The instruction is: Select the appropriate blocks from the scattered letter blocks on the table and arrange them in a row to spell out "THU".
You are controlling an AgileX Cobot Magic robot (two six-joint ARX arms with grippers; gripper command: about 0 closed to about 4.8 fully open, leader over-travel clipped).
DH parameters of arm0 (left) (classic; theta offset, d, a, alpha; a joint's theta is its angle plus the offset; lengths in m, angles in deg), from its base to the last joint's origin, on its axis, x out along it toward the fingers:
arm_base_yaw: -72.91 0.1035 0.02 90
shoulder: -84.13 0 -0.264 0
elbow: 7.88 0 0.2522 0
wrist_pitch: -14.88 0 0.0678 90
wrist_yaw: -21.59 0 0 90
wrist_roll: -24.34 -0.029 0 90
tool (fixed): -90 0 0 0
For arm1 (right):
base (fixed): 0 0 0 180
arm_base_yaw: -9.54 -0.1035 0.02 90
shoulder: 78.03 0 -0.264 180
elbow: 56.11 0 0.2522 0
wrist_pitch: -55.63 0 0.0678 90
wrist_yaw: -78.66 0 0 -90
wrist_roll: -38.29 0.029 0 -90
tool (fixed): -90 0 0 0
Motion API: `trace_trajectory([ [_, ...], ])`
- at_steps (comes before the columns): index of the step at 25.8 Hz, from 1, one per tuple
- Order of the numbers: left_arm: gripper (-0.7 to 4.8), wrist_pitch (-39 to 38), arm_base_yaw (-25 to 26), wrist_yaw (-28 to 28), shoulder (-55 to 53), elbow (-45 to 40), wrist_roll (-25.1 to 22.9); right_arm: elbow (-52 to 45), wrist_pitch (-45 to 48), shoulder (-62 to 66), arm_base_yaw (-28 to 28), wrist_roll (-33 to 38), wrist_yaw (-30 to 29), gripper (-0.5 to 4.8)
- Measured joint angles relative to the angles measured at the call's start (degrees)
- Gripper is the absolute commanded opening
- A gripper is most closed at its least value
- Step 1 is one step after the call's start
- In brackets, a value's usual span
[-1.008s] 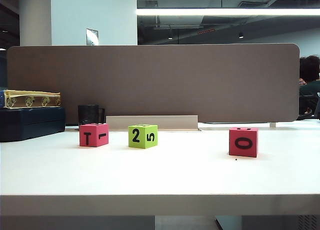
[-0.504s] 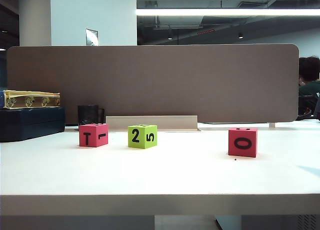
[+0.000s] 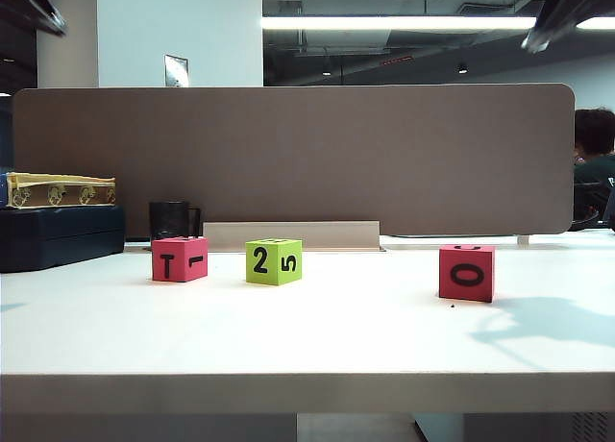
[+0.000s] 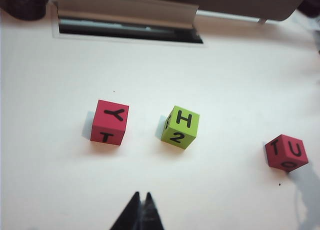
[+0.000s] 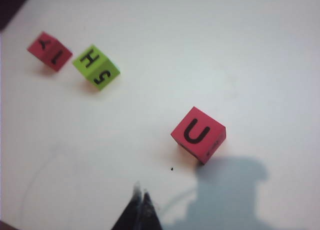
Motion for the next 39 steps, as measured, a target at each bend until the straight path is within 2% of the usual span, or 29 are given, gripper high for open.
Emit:
trace_trajectory([
  [4, -0.04, -1.1, -0.4, 0.1, -9.1, 7.3, -0.2, 5.6, -5.2, 6.6, -2.9, -3.8, 3.3, -0.05],
  [8, -0.04, -4.3, -1.7, -0.1, -17.1, 15.0, -0.9, 8.6, -8.1, 10.0, -3.7, -6.6, 3.0, -0.05],
  [13, -0.04, -12.9, -3.7, -0.7, -31.0, 31.0, -5.2, 9.3, -5.9, 10.6, -3.8, -6.9, -5.6, -0.05],
  [17, -0.04, -13.2, -4.0, -0.7, -37.3, 37.2, -5.3, 9.6, -5.3, 10.6, -5.0, -6.9, -1.1, -0.05],
  [19, -0.04, -13.2, -4.1, -0.7, -42.5, 41.4, -5.3, 9.6, -5.4, 11.7, -6.3, -7.4, 3.7, -0.05],
  [23, -0.04, -13.1, -4.5, -2.7, -46.9, 44.0, -5.3, 9.6, -5.7, 12.8, -7.6, -8.2, 7.8, -0.05],
  [27, -0.04, -12.6, -5.8, -4.4, -50.9, 45.1, -5.4, 9.6, -5.6, 13.6, -9.3, -8.4, 8.5, -0.05],
  [32, -0.04, -11.8, -7.8, -10.1, -54.5, 45.6, -7.0, 9.6, -4.8, 14.3, -11.5, -7.5, 9.1, -0.05],
  [39, -0.04, -11.5, -8.5, -15.0, -57.7, 45.7, -9.3, 9.6, -5.3, 14.4, -13.4, -5.2, 9.1, -0.05],
])
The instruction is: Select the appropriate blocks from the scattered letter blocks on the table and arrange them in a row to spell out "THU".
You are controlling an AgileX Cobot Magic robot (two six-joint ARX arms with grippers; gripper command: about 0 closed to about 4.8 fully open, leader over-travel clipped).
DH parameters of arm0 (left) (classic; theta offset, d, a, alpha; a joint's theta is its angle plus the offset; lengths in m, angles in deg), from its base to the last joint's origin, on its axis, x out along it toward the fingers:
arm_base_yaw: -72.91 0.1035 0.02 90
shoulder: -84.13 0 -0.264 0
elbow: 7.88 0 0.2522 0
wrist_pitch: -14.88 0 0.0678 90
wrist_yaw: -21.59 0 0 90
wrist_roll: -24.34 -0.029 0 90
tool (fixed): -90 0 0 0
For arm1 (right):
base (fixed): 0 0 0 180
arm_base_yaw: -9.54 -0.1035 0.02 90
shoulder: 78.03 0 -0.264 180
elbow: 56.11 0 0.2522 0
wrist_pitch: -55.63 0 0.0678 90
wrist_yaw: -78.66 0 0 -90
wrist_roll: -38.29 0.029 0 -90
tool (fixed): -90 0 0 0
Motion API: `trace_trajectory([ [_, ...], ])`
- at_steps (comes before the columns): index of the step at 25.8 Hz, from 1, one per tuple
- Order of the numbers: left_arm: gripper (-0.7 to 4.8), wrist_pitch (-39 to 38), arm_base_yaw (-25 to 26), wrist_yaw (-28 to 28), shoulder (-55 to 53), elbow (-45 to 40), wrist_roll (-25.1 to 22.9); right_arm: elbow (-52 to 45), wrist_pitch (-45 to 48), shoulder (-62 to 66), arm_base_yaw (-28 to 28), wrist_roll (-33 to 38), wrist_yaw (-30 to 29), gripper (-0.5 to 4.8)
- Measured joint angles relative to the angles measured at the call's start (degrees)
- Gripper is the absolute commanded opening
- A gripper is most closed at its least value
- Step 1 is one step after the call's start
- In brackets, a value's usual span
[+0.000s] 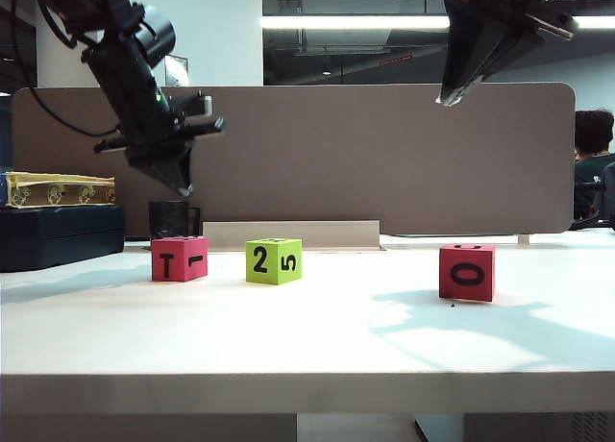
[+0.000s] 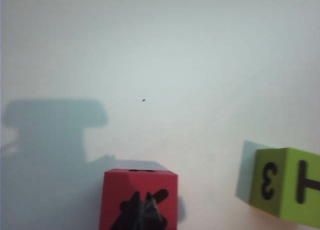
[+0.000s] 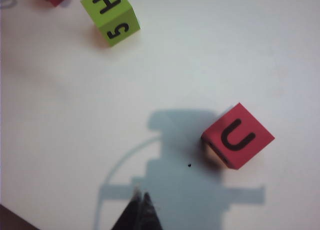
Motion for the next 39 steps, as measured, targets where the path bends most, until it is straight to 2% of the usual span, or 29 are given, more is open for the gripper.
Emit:
trace_trajectory([
  [12, -0.03, -1.0, 0.0, -0.7, -2.9, 0.0, -1.2, 0.0, -1.7, 0.0, 0.0, 1.5, 0.0, -0.05],
  [13, 0.12, -1.0, 0.0, -0.7, -2.9, 0.0, -1.2, 0.0, -1.7, 0.0, 0.0, 1.5, 0.0, -0.05],
  [14, 0.56, -1.2, 0.0, -0.7, -2.9, 0.0, -1.2, 0.0, -1.7, 0.0, 0.0, 1.5, 0.0, -0.05],
  [17, 2.14, -2.1, 0.0, -0.7, -2.9, 0.0, -1.2, 0.0, -2.2, 0.0, 0.0, 1.5, 0.0, -0.05],
  [19, 2.68, -2.5, 0.0, -0.7, -2.9, 0.0, -1.1, 0.0, -2.6, 0.0, 0.0, 1.5, 0.0, -0.05],
  [26, 2.77, -3.4, 0.0, -0.7, -2.9, 0.0, -1.0, 0.0, -3.1, 0.0, 0.0, 1.5, 0.0, -0.05],
  [28, 3.42, -3.6, 0.0, -0.7, -2.9, 0.0, -0.9, 0.0, -3.2, 0.0, 0.0, 1.5, 0.0, -0.05],
  [29, 3.54, -3.7, 0.0, -0.7, -2.9, 0.0, -0.9, 0.0, -3.2, 0.0, 0.0, 1.5, 0.0, -0.05],
  [39, 3.54, -5.2, -0.5, 0.3, -5.0, 0.0, -0.9, 0.0, -3.5, 0.0, 0.0, 1.5, 0.0, -0.05],
])
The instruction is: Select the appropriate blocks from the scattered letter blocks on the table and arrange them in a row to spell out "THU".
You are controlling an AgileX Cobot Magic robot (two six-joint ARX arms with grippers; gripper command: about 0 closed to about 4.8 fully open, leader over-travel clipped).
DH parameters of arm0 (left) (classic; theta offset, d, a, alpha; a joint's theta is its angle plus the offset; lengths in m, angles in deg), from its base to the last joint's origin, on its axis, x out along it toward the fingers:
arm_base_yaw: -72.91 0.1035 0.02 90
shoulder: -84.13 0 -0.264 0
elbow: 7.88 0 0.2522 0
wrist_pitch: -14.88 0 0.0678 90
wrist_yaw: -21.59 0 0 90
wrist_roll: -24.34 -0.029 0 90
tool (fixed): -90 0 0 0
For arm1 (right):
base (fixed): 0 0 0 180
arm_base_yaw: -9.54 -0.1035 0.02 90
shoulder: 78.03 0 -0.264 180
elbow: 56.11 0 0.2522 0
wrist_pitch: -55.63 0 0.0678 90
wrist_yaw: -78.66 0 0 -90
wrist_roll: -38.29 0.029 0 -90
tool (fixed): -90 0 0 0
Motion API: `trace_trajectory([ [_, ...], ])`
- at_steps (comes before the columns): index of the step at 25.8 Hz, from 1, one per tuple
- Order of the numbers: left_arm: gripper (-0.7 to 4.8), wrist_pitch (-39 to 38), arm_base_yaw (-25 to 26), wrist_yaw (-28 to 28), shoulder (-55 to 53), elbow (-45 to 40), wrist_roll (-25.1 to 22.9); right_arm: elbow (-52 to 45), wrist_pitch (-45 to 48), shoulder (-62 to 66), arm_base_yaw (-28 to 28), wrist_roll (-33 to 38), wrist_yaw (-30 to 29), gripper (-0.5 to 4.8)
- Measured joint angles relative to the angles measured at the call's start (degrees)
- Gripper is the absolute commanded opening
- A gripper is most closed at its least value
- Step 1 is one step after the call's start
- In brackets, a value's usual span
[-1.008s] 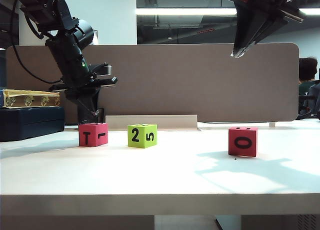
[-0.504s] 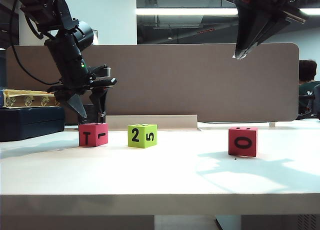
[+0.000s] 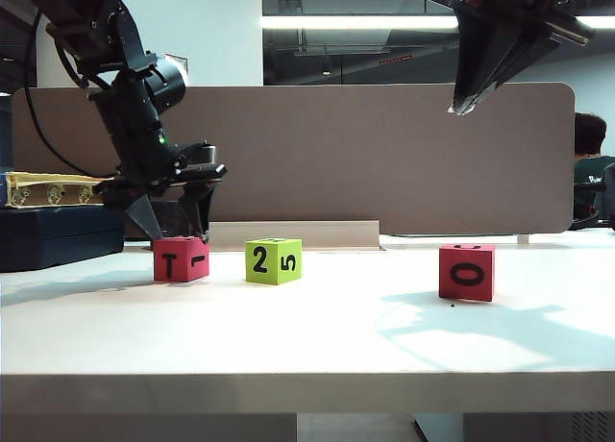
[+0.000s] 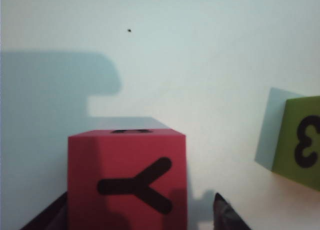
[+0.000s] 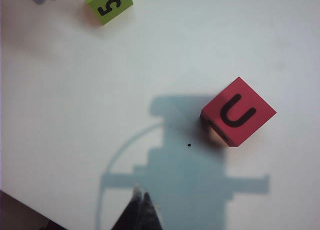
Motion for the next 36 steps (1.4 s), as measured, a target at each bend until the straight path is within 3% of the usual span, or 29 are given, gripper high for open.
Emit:
trace_trajectory([
  [12, 3.29, -3.9, -0.3, 0.0, -0.8, 0.0, 0.0, 0.0, -0.1, 0.0, 0.0, 0.0, 0.0, -0.05],
  [15, 2.56, -7.4, -0.3, 0.0, -0.8, 0.0, 0.0, 0.0, -0.1, 0.0, 0.0, 0.0, 0.0, -0.05],
  [17, 2.6, -7.6, -0.3, 0.1, -0.8, 0.0, 0.0, 0.0, -0.1, 0.0, 0.0, 0.0, 0.0, -0.05],
  [23, 3.82, -6.5, -0.3, 0.7, -0.8, 0.0, 0.0, 0.0, -0.3, 0.0, 0.0, 0.0, 0.0, -0.05],
  [32, 3.8, -3.5, -0.3, 1.0, -0.8, 0.0, 0.0, 0.0, -1.6, 0.0, 0.0, 0.0, 0.0, -0.05],
  [36, 3.41, -0.6, -0.3, 1.0, -0.8, 0.0, 0.0, 0.0, -1.6, 0.0, 0.0, 0.0, 0.0, -0.05],
])
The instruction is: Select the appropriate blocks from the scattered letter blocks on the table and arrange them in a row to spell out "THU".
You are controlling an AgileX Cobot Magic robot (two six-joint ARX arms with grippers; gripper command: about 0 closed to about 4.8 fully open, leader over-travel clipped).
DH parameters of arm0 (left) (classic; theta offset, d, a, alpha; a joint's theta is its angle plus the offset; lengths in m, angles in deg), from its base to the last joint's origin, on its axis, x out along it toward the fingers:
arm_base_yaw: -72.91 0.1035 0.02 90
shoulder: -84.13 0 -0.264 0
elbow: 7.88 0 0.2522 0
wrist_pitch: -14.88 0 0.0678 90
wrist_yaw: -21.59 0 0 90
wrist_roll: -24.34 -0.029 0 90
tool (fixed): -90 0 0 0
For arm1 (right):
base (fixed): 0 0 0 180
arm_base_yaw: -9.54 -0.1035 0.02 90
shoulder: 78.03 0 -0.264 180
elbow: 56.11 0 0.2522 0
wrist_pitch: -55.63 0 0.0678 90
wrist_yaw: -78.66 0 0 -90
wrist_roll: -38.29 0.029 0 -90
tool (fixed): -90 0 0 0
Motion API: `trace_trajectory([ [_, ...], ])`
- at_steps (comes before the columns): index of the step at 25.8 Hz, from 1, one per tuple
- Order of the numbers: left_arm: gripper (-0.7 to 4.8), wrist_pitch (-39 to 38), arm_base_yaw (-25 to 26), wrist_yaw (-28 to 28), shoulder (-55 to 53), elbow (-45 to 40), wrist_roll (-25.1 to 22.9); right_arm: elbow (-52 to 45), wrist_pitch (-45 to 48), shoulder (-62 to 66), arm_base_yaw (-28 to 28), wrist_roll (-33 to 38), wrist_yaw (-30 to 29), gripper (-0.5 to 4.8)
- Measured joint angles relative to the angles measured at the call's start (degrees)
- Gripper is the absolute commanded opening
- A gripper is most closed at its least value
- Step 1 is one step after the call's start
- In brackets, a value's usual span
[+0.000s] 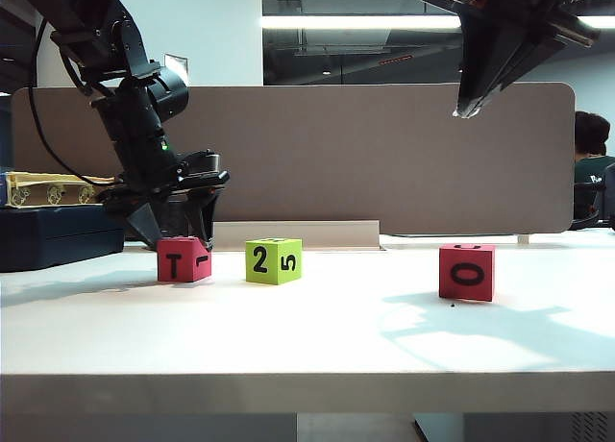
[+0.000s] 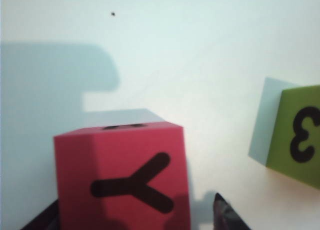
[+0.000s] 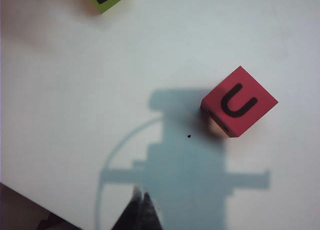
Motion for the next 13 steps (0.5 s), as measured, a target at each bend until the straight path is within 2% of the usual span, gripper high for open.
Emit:
trace_trajectory([
  [3, 2.73, 1.0, 0.0, -0.6, 0.0, 0.0, 0.9, 0.0, 0.0, 0.0, 0.0, 0.0, 0.0, -0.05],
  [13, 2.68, 1.1, 0.0, -1.0, 0.0, 0.0, 1.1, 0.0, 0.0, 0.0, 0.0, 0.0, 0.0, -0.05],
])
